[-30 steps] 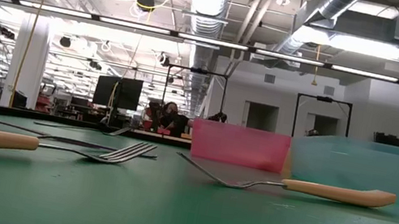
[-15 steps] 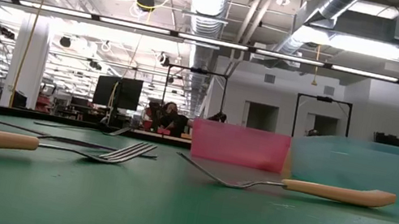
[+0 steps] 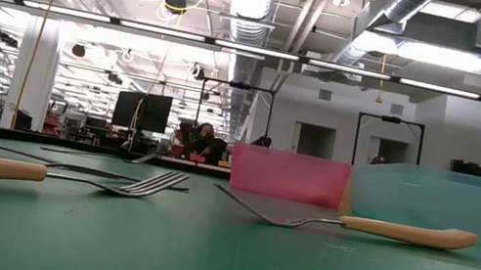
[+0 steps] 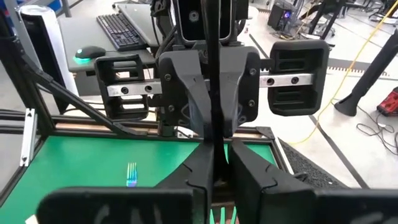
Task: Sort silverware by color (type)
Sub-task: Put the black fork into the blue bin
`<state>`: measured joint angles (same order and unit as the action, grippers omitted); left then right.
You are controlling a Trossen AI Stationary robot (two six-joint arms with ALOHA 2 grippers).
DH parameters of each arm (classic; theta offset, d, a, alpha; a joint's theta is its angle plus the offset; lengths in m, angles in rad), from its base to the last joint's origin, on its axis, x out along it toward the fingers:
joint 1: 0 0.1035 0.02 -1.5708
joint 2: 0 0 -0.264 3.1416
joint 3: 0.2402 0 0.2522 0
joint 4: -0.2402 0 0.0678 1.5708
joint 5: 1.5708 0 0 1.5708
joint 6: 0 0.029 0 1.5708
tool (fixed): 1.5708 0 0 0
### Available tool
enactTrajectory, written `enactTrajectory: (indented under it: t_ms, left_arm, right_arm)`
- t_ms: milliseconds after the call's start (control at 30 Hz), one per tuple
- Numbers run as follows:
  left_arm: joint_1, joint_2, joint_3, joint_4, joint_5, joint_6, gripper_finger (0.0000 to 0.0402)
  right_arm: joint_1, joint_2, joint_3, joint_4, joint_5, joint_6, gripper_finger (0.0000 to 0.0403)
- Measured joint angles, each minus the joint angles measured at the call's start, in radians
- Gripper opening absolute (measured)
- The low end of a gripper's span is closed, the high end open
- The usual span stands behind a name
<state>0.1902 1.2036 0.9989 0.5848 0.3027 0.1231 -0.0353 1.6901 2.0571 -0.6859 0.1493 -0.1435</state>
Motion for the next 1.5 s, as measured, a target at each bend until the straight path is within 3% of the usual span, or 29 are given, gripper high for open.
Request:
enactTrajectory:
  t_ms: [533,767,1233,1500]
  left_arm:
    - [-0.001,0.009,-0.001,-0.01,0.005,-0.028,0.0]
    - [-0.002,0.007,0.0,-0.028,-0.131,-0.056,0.0002]
    - [-0.002,0.004,0.006,-0.097,-0.145,-0.057,0.0121]
    - [-0.002,0.0,0.003,-0.175,-0.279,-0.06,0.0131]
  right_arm:
    - [0.009,0.034,0.002,-0.023,0.01,0.005,0.0032]
    - [0.004,0.018,0.0,-0.016,0.055,0.017,0.0032]
    - [-0.021,0.011,-0.005,-0.03,0.051,0.028,0.0031]
    - [-0.051,-0.035,0.0,-0.094,0.106,0.078,0.003]
